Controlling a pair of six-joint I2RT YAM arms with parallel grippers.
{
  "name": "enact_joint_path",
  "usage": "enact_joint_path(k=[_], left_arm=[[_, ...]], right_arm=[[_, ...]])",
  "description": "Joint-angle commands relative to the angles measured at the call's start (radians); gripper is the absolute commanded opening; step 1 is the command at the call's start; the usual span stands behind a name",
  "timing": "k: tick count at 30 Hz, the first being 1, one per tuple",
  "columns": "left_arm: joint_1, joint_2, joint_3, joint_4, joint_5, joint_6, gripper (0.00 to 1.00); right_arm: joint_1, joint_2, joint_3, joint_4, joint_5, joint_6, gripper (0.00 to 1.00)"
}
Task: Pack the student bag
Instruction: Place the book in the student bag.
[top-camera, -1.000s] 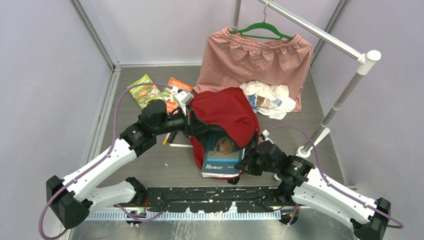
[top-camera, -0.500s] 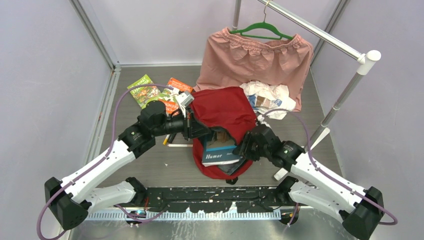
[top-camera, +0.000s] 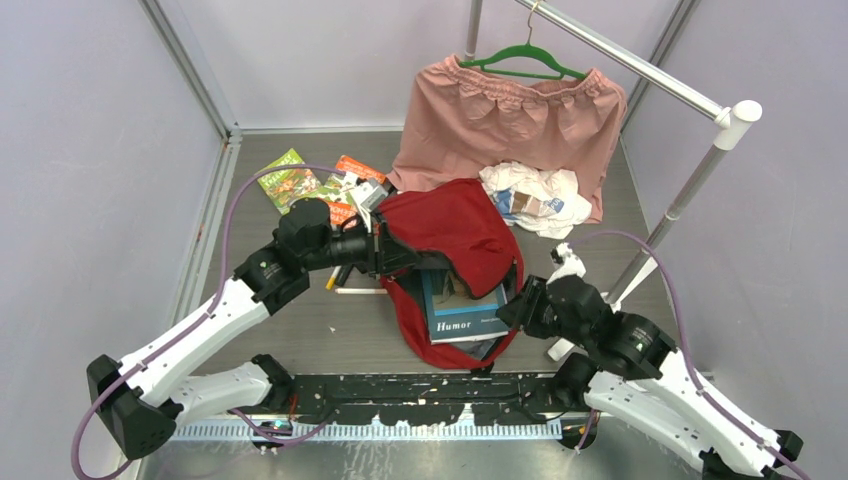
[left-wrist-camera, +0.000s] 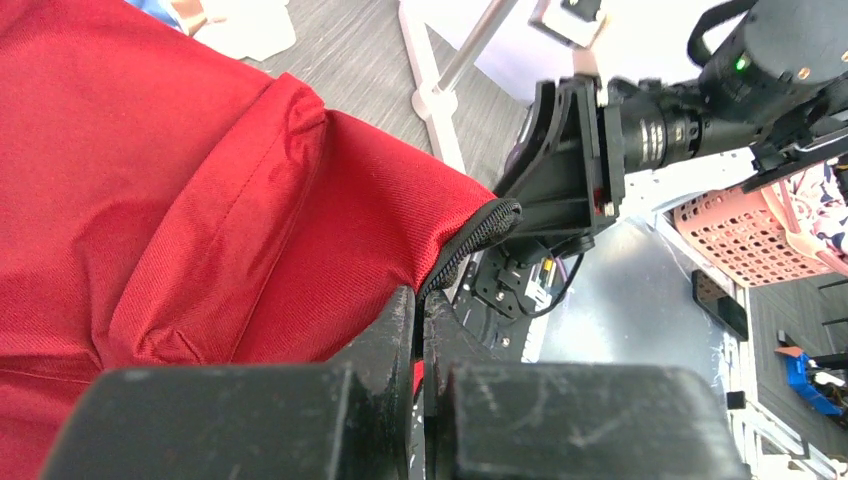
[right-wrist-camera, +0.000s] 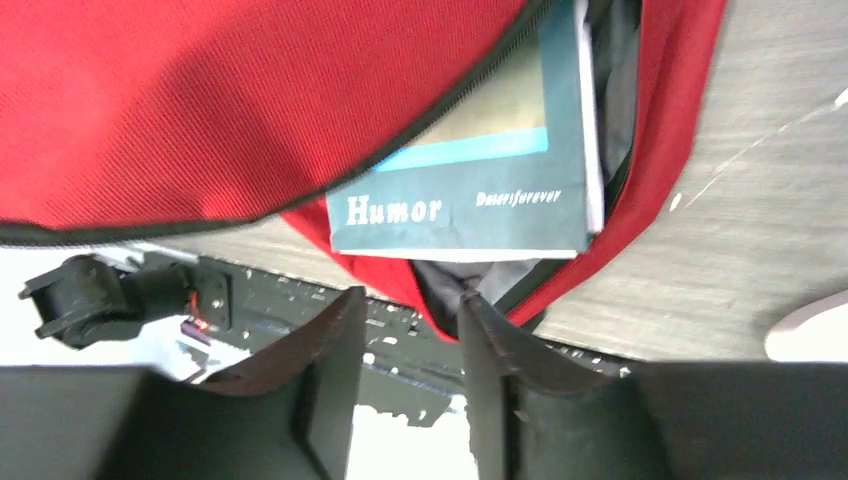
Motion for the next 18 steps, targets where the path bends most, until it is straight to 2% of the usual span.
enact_joint_path(k=[1,3,9,18], left_arm=[[-0.006,-0.014,0.08,0.055,-0.003,0.028,0.0],[-0.006,-0.011,0.086,0.055,-0.003,0.028,0.0],[-0.006,0.016,0.099,0.053,-0.006,0.017,0.0],[-0.006,0.024,0.105,0.052,-0.002,0.013,0.0]], right_arm=[[0.088,-0.065,-0.108,-0.034,-0.007,0.084,0.3],[0.124,-0.054,-0.138,-0.026,-0.027,0.09,0.17],[0.207,0.077,-0.193,0.087,-0.053,0.095,0.02],[0.252,0.218,-0.239,0.274,0.006,0.109,0.01]])
